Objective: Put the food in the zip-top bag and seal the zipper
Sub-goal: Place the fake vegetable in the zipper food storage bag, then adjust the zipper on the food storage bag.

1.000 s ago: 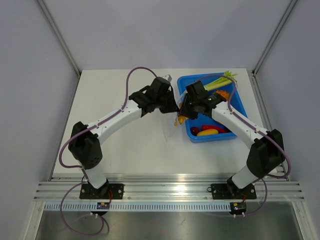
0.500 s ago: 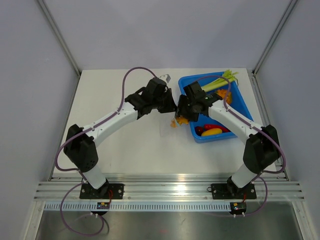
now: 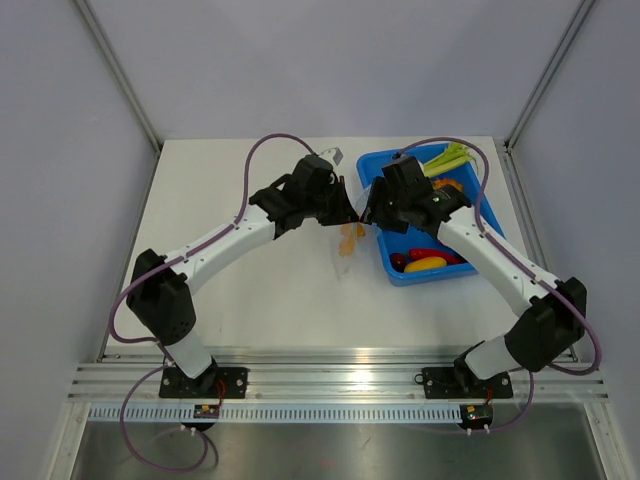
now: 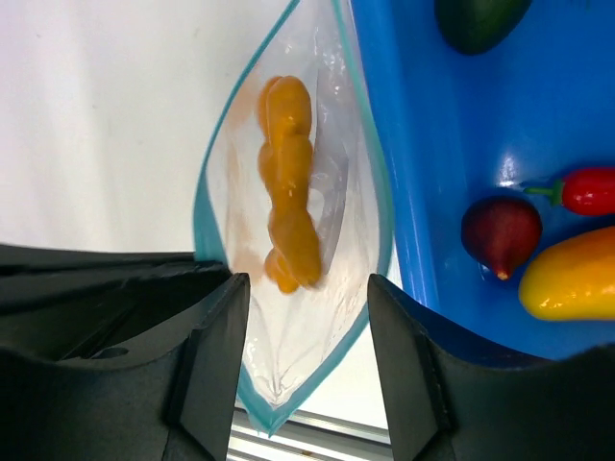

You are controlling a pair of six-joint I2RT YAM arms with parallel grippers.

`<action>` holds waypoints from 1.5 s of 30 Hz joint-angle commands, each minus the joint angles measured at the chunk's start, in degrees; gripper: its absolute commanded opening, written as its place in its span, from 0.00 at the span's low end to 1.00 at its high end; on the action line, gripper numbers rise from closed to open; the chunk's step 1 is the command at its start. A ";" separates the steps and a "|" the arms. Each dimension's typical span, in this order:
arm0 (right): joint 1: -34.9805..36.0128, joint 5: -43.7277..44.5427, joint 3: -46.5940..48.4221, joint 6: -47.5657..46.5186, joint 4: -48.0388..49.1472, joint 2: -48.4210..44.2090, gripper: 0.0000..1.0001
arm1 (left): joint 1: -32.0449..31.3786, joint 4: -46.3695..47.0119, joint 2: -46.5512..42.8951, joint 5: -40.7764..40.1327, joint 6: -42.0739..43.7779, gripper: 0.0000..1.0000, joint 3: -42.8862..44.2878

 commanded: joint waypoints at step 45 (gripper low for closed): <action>2.01 -11.46 5.05 -0.62 10.02 15.52 0.01 | 10.09 -16.97 -6.09 4.67 11.95 0.00 -3.10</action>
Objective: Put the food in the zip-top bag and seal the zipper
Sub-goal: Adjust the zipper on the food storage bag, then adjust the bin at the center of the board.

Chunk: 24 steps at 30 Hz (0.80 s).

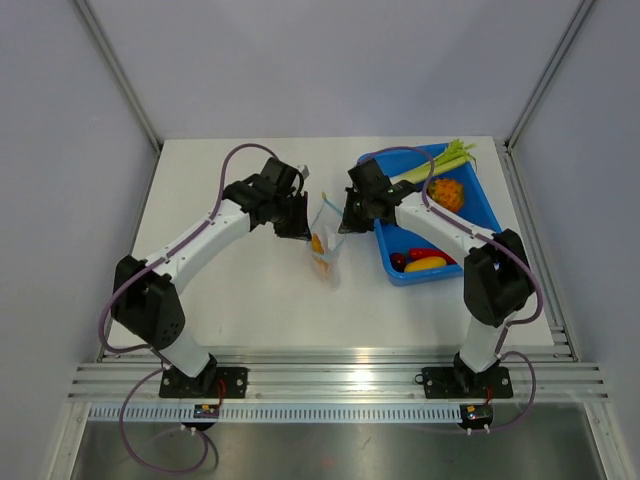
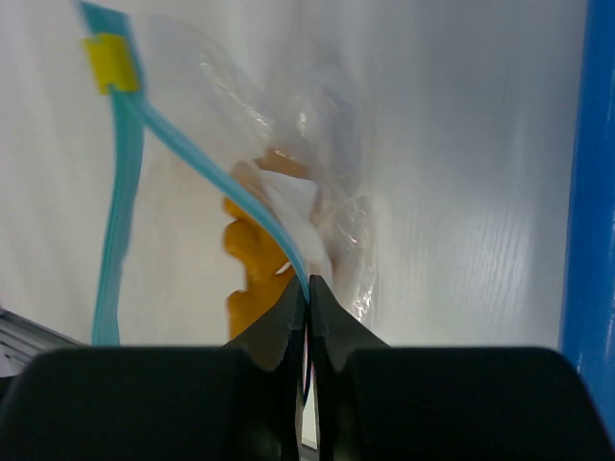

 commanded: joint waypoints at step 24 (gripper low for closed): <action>-22.70 18.28 -21.32 6.55 -16.19 -41.36 0.80 | 0.33 5.19 -1.95 1.10 0.85 0.00 2.01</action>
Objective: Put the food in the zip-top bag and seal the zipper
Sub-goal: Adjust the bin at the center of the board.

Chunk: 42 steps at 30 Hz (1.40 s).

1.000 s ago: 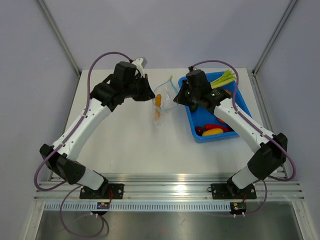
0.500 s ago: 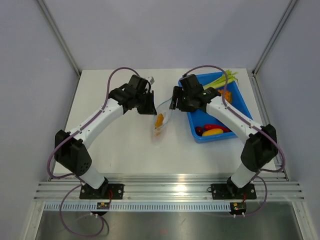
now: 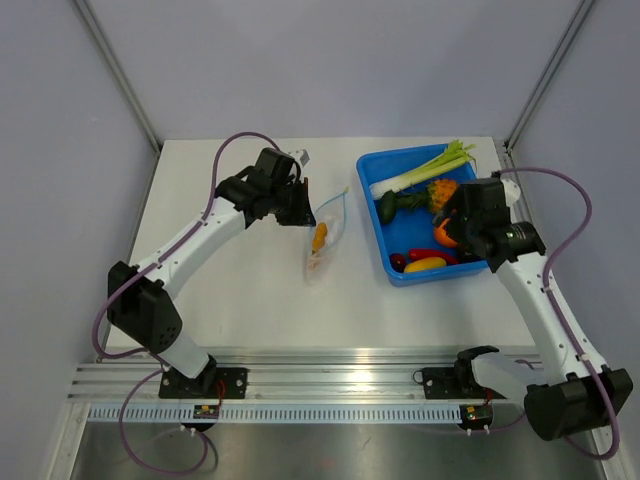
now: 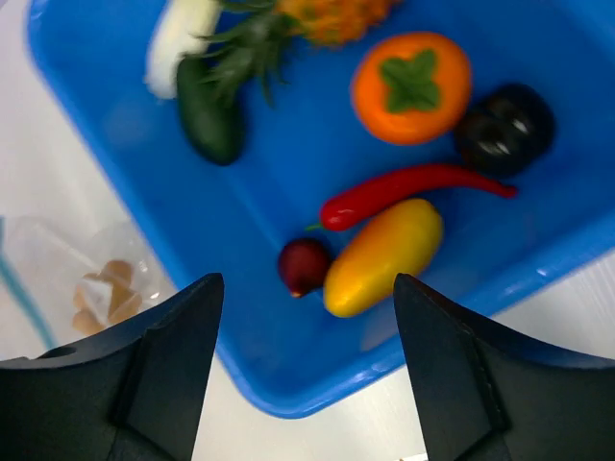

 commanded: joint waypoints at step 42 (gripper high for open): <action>-10.19 2.90 -23.39 23.02 3.57 -10.83 0.25 | 0.15 2.87 -4.28 2.82 2.04 0.00 -1.61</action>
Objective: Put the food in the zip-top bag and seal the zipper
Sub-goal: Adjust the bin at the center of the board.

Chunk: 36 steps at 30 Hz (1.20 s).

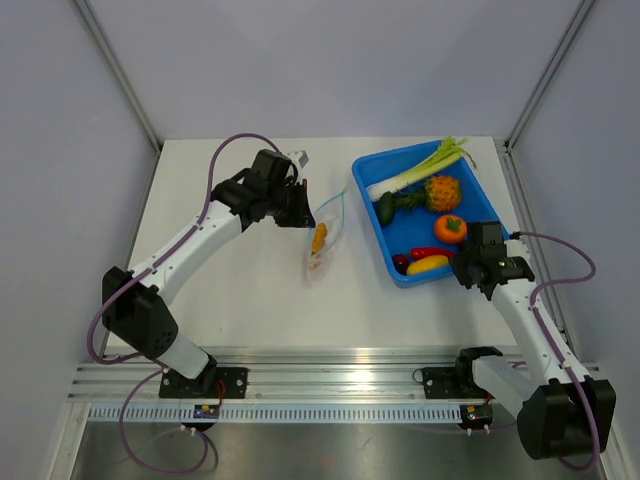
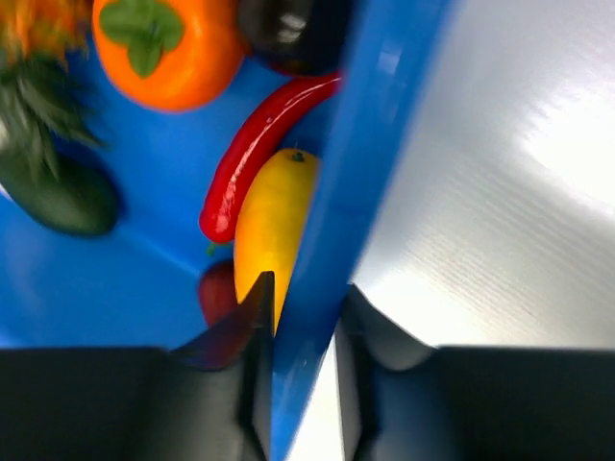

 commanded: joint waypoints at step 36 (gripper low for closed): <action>-0.29 15.09 60.18 -29.72 -39.34 25.62 0.00 | 0.15 3.62 -2.00 1.57 0.77 0.00 -1.62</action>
